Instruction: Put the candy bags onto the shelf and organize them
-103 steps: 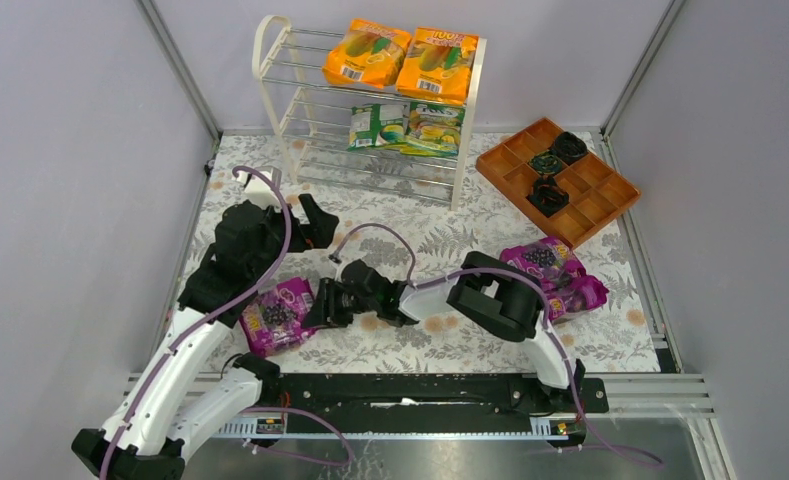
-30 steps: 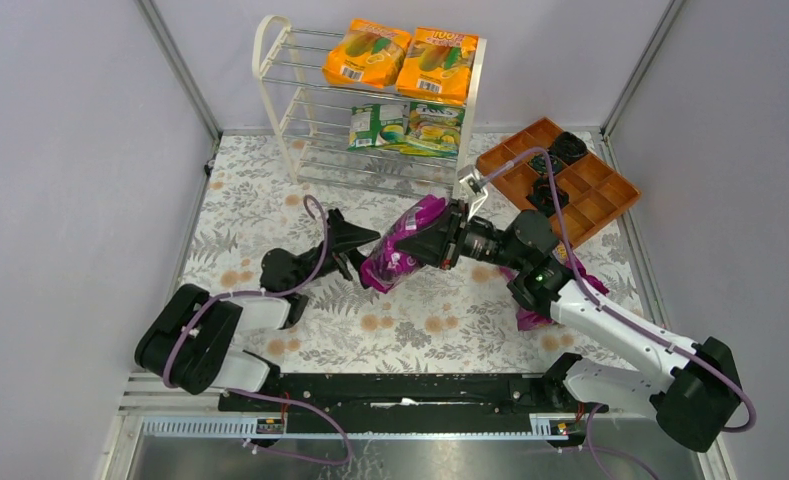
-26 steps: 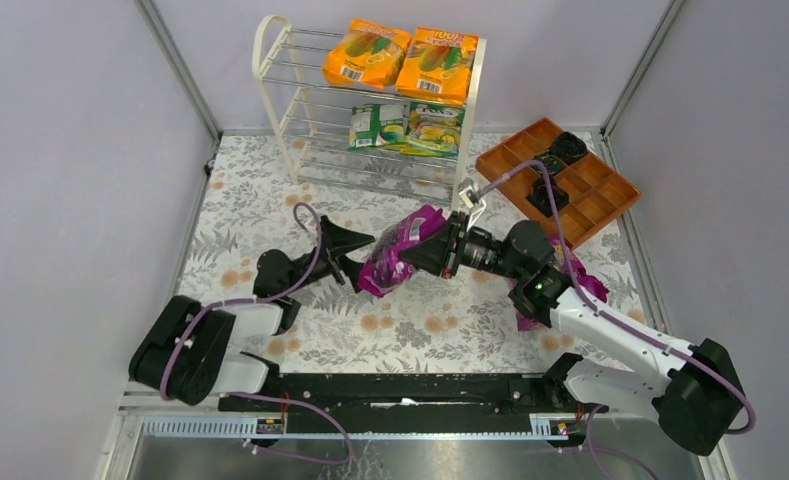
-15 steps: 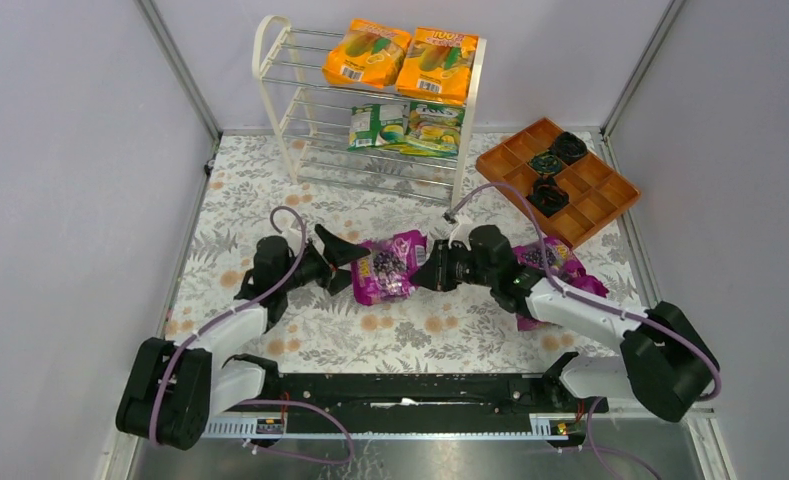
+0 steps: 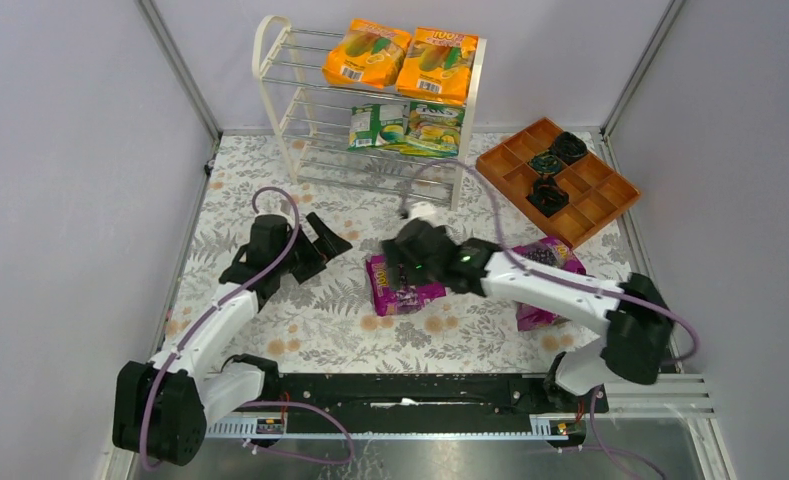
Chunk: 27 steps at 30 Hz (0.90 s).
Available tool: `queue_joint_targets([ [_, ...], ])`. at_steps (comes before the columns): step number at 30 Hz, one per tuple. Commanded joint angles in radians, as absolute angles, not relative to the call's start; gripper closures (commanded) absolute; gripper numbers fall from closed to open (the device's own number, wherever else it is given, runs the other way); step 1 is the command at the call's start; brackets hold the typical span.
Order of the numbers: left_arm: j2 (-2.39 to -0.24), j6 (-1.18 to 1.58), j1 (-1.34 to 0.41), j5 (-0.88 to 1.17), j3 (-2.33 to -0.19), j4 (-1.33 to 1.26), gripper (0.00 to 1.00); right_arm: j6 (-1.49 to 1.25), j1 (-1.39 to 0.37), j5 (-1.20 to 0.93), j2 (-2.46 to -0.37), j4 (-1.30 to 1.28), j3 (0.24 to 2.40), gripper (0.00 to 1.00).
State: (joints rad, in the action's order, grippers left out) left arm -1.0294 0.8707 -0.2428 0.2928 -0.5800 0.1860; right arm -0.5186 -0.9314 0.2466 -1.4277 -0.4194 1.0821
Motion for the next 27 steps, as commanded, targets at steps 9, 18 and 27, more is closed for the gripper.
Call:
queue_joint_targets([
  [9,-1.146,0.881,-0.078,0.503,-0.551,0.222,0.01,-0.533,-1.276,0.643,-1.880,-0.527,1.438,0.21],
  [18,-1.211,0.958,-0.046,0.625,-0.465,0.084,0.01,-0.539,-1.344,0.913,-2.038,-0.660,1.505,0.43],
  [27,-1.216,1.055,-0.048,0.781,-0.364,-0.135,0.01,-0.443,-1.342,0.862,-1.876,-0.432,1.353,1.00],
])
